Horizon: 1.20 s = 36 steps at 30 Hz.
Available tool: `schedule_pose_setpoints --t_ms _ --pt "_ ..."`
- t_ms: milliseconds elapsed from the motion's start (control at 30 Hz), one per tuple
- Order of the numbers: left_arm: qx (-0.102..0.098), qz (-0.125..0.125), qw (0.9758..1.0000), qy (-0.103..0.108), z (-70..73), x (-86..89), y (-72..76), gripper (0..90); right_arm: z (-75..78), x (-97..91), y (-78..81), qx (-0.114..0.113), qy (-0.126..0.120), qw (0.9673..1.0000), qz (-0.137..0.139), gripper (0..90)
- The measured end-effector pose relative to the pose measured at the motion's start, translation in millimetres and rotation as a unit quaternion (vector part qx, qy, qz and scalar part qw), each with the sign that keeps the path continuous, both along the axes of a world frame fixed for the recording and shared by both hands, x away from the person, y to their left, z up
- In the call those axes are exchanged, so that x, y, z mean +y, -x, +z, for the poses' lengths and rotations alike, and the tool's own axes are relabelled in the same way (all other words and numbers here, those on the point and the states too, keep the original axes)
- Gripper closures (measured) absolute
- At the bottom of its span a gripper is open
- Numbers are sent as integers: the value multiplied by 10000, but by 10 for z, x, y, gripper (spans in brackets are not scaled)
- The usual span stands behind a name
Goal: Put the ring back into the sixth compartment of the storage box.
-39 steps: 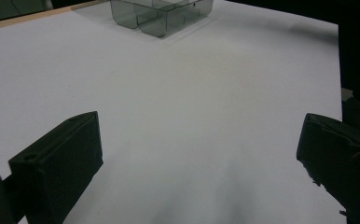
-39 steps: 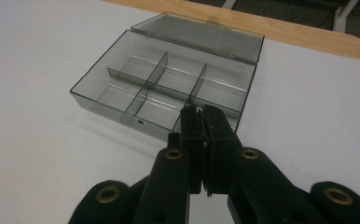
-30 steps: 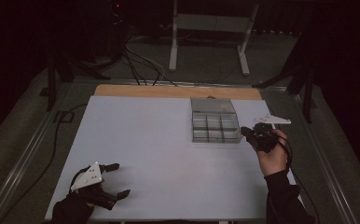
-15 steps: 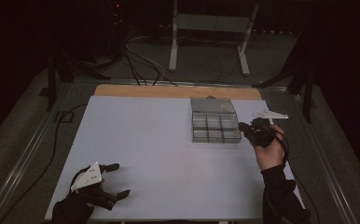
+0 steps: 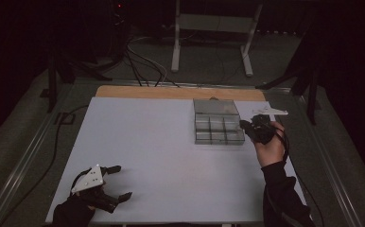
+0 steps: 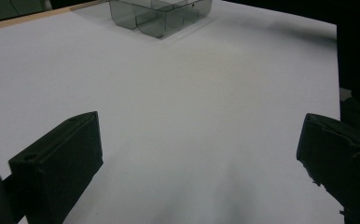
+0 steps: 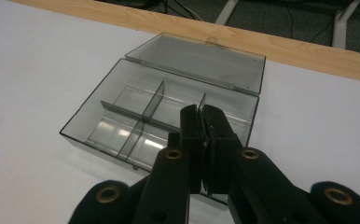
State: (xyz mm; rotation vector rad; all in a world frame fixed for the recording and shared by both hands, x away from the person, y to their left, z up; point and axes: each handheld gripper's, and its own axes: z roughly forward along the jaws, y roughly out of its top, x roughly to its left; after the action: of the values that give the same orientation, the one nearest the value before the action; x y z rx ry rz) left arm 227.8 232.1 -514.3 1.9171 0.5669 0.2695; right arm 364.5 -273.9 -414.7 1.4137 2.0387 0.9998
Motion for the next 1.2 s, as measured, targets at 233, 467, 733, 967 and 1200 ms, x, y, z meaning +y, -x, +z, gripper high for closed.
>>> schedule_pose_setpoints --t_ms 233,467,733,967,1200 --pt "-3 -5 10000 -5 0 -1 1 10 -31 29 -84 44 -28 10000 -33 876" --pt "3 -7 10000 31 4 3 1 10 -103 27 -161 116 -46 9999 -108 875" --pt "13 -6 10000 15 1 3 0 10 -190 5 -246 186 -82 9995 -249 876" --pt "3 -5 10000 5 1 2 3 10 -277 -6 -296 307 -114 9990 -303 876" --pt "4 -11 10000 23 3 3 1 10 -352 -1 -318 384 -94 9987 -313 876"
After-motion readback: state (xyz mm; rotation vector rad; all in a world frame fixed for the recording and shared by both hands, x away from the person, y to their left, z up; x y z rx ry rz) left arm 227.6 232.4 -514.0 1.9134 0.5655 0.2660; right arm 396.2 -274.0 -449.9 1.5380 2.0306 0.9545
